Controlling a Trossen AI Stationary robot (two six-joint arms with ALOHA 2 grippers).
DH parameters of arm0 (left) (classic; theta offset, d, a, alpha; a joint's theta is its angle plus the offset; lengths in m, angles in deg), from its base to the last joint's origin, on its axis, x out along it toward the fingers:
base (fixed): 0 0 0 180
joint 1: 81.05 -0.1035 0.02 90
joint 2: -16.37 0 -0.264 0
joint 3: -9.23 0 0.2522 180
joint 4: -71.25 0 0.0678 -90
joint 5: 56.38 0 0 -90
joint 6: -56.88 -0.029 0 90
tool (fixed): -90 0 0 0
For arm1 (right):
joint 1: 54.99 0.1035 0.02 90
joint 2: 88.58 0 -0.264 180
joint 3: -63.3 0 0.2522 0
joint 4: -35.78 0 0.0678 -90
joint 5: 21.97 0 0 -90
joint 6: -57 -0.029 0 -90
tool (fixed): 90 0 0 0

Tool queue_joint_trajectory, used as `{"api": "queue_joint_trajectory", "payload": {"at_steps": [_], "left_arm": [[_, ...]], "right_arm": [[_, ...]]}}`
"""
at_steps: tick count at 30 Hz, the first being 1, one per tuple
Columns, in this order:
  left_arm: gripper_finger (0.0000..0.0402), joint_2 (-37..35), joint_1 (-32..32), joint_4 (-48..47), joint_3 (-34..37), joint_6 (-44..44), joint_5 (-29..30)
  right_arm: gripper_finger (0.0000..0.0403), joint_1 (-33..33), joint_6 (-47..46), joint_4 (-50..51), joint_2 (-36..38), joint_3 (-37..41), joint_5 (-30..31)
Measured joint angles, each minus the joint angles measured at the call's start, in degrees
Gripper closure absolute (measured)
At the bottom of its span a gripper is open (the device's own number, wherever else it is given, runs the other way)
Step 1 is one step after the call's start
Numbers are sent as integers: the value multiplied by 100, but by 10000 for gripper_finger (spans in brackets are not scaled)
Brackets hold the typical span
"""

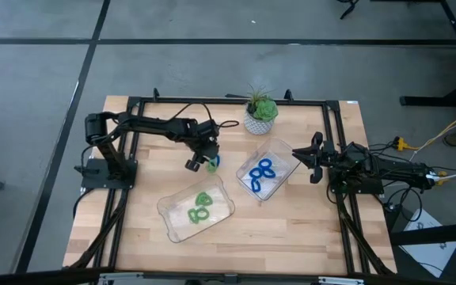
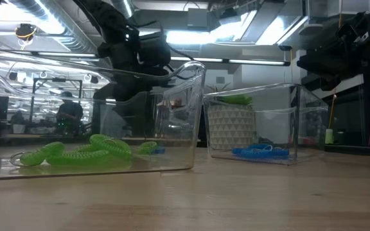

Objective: Sort spring keychains
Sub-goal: Put the green spring keychain into the bottom transparent bin

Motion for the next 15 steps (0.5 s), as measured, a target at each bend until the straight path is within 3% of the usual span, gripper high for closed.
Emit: {"api": "queue_joint_trajectory", "payload": {"at_steps": [7,15], "left_arm": [[254,263,197,253,0,-55,-223],[254,584,329,446,4,-2,162]], "right_arm": [[336,-2,0,0,0,0,-2],[336,0,0,0,0,0,-2]]}}
